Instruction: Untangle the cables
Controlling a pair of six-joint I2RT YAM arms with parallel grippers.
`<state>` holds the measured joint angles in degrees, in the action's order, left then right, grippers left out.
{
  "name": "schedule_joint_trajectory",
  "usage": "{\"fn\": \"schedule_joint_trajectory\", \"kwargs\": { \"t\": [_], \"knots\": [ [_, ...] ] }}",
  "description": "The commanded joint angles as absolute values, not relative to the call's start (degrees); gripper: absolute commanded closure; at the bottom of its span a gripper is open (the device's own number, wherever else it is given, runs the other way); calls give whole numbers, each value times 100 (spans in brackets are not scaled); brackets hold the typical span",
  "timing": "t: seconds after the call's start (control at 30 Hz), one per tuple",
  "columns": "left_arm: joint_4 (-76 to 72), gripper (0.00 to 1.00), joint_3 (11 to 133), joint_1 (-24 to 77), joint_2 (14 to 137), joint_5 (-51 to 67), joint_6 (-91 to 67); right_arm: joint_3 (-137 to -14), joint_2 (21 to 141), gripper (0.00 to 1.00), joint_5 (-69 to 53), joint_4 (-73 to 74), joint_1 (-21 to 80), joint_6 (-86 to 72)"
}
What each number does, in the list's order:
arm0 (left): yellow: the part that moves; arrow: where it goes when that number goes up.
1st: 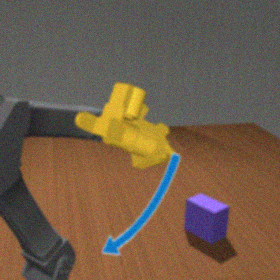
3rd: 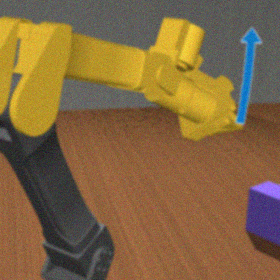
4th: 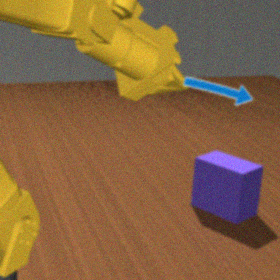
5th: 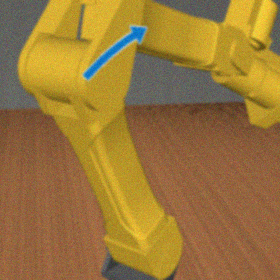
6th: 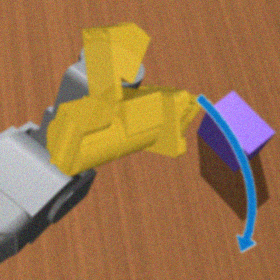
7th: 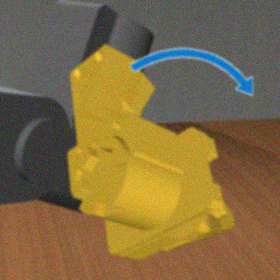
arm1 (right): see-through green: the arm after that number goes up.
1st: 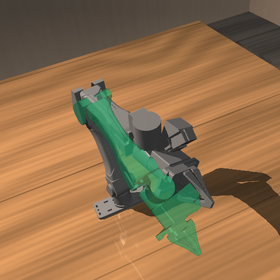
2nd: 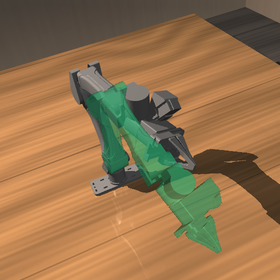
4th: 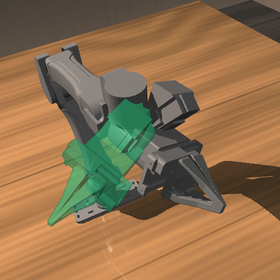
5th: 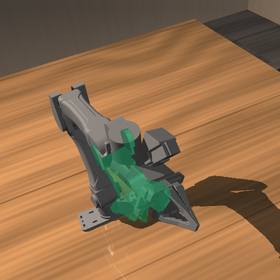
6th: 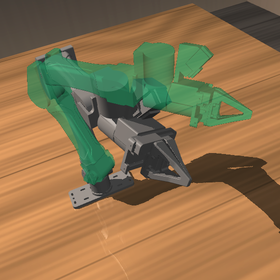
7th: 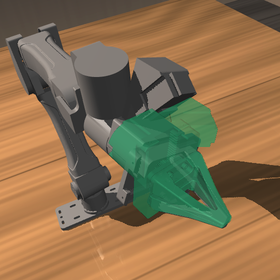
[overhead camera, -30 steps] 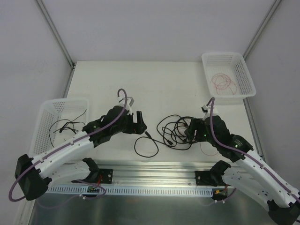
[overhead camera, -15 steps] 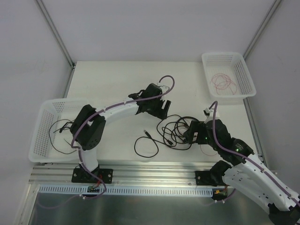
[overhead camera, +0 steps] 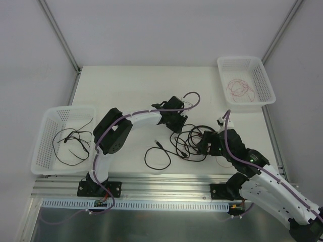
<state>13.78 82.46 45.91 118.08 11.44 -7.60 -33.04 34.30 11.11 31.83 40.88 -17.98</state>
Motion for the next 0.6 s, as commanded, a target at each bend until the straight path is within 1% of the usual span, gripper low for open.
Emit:
{"fn": "schedule_joint_trajectory", "kwargs": {
  "t": [0.0,0.03,0.07,0.17,0.27,0.37,0.47,0.5,0.57],
  "knots": [
    [1389,77,8315,4649,11900,862,-676,-3261,3463,13,1046,2848,4113,-1960],
    [1371,87,8262,4649,11866,818,-685,-3243,3498,13,1028,2752,4122,-1995],
    [1345,100,8218,4649,11839,756,-694,-3217,3524,13,976,2681,4122,-2021],
    [1345,100,7937,4658,11401,458,-799,-3077,3682,13,818,2339,4148,-2188],
    [1354,100,7525,4658,10549,-174,-887,-2857,3910,13,896,2040,4166,-2486],
    [1406,100,7059,4658,9225,-693,-1001,-2567,4165,14,1063,1689,4166,-2856],
    [1520,100,6882,4658,8457,-844,-1002,-2461,4394,14,1203,1547,4157,-3206],
    [1564,100,6830,4667,8003,-844,-1019,-2461,4534,14,1239,1556,4166,-3278],
    [1722,100,6794,4676,7596,-756,-1046,-2496,4605,14,1248,1538,4175,-3331]
  ]
}}
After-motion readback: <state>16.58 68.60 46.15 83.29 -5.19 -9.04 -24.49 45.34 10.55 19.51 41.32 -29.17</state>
